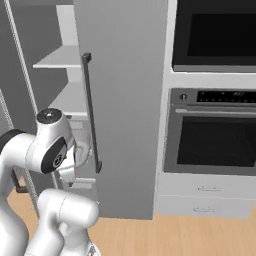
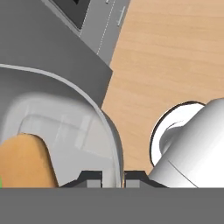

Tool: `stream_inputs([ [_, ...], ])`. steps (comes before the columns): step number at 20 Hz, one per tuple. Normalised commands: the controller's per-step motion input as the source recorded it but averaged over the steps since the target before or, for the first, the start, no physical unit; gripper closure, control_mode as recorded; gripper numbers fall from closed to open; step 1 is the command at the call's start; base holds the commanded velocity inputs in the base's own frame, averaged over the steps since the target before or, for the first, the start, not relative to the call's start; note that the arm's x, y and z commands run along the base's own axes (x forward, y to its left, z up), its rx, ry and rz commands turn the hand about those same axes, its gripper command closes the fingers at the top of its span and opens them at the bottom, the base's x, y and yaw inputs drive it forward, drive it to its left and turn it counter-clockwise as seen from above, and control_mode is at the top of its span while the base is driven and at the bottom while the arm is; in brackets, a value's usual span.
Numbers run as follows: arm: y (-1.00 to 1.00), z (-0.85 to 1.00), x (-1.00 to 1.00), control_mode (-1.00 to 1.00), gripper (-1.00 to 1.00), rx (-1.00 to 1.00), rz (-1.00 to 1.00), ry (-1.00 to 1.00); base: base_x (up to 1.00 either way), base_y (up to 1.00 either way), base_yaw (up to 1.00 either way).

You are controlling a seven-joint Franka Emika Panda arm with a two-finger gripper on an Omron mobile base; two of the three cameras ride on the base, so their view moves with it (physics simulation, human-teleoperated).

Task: Take the meat container that has the chicken drumstick and place it on the second highest rack of the freezer. Then take the vegetable container that has the squash and lemon wedge and place it on the highest rack of the freezer.

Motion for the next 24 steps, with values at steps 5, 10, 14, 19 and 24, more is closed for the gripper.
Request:
stream_inputs([
  [5,0.00,0.00,0.00,1.00,1.00,0.00,0.00,0.00,-0.17,0.93,0.01],
  [10,0.00,0.00,0.00,1.00,1.00,0.00,0.00,0.00,-0.05,0.15,0.21],
  [14,0.00,0.00,0.00,1.00,1.00,0.00,0.00,0.00,0.09,-0.66,0.19],
  [19,0.00,0.00,0.00,1.00,1.00,0.00,0.00,0.00,-0.04,-0.61,0.22],
  [24,0.00,0.00,0.00,1.00,1.00,0.00,0.00,0.00,0.49,0.05,0.00],
])
